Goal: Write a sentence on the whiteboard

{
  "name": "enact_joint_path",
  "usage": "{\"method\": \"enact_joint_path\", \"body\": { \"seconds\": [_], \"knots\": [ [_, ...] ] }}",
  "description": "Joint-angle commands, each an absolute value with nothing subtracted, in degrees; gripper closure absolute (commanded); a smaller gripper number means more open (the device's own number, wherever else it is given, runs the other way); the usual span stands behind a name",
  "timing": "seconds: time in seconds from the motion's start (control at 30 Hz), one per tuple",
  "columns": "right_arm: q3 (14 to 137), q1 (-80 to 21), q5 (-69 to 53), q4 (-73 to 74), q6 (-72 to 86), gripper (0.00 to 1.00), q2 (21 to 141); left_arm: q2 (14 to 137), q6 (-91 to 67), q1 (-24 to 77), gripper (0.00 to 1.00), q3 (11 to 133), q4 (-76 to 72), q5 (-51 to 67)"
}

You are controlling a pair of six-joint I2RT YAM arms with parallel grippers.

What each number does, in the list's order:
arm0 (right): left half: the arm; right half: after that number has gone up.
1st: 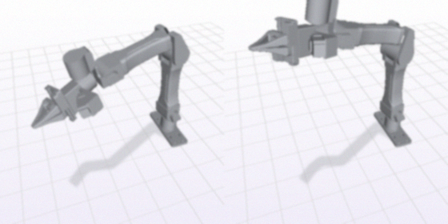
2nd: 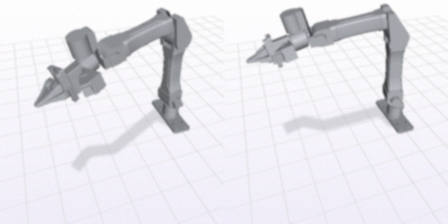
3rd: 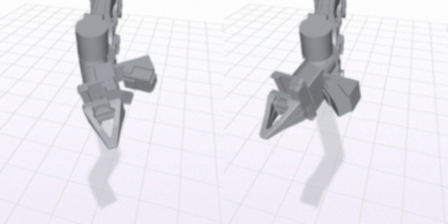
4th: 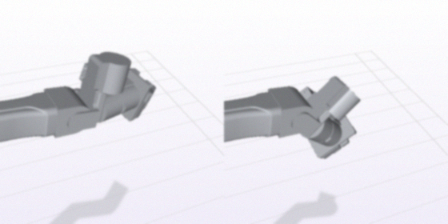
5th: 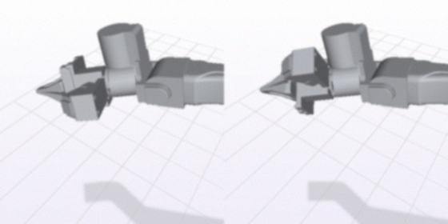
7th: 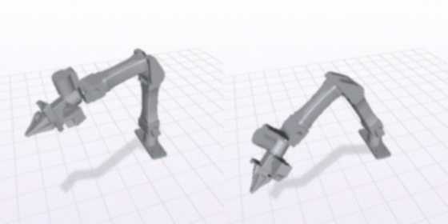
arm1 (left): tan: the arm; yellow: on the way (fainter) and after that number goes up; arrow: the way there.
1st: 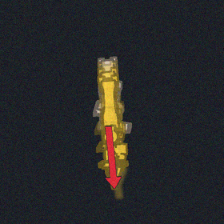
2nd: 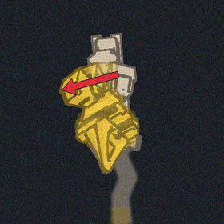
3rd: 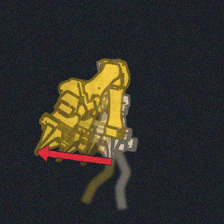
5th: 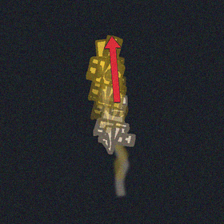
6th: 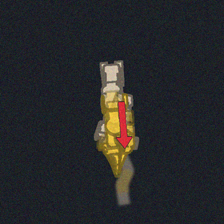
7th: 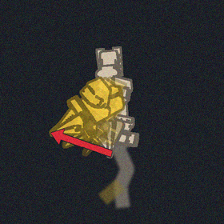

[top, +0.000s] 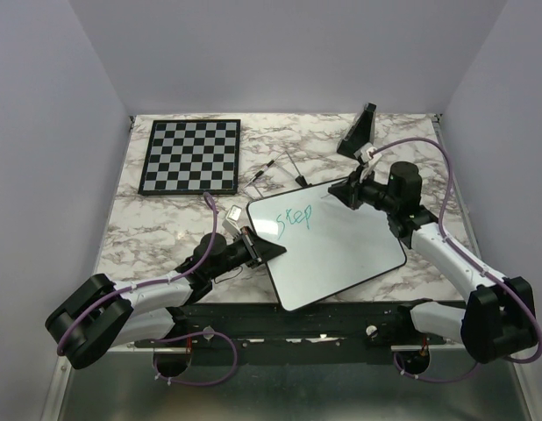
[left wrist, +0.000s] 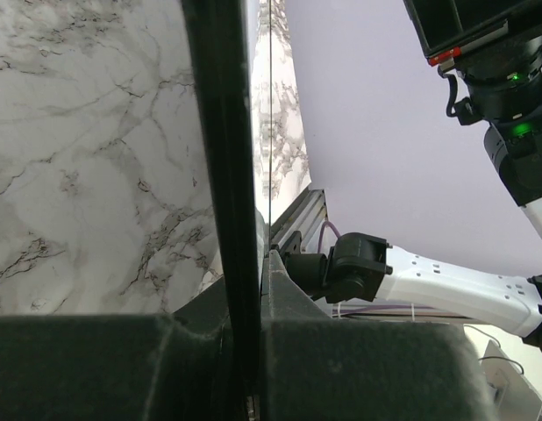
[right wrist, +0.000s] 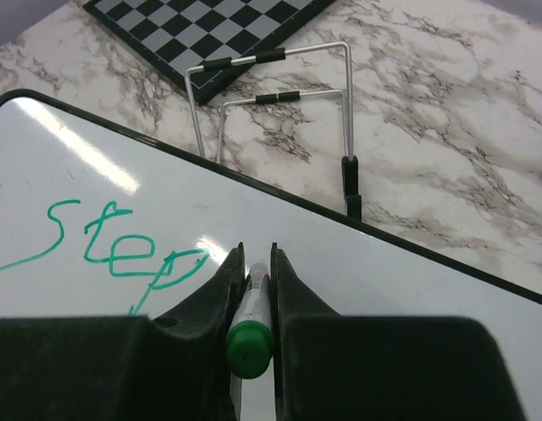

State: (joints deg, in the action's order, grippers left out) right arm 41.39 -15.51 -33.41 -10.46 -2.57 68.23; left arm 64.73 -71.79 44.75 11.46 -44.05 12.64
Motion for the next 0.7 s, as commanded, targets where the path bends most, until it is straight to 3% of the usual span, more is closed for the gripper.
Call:
{"method": "enact_joint_path", "body": {
  "seconds": [0.0,0.43,0.67],
  "knots": [
    [41.5,-16.5,-30.1,-15.2,-0.7,0.99,69.5,65.2,-67.1,45.3,1.00,11.4,-46.0,11.5],
    [43.6,-16.5,-28.2,-9.5,-1.1,0.99,72.9,65.2,-67.1,45.2,1.00,11.2,-46.3,11.5],
    [44.1,-16.5,-30.1,-7.5,-0.9,0.99,69.3,65.0,-67.1,45.3,1.00,10.9,-46.3,11.3]
  ]
}}
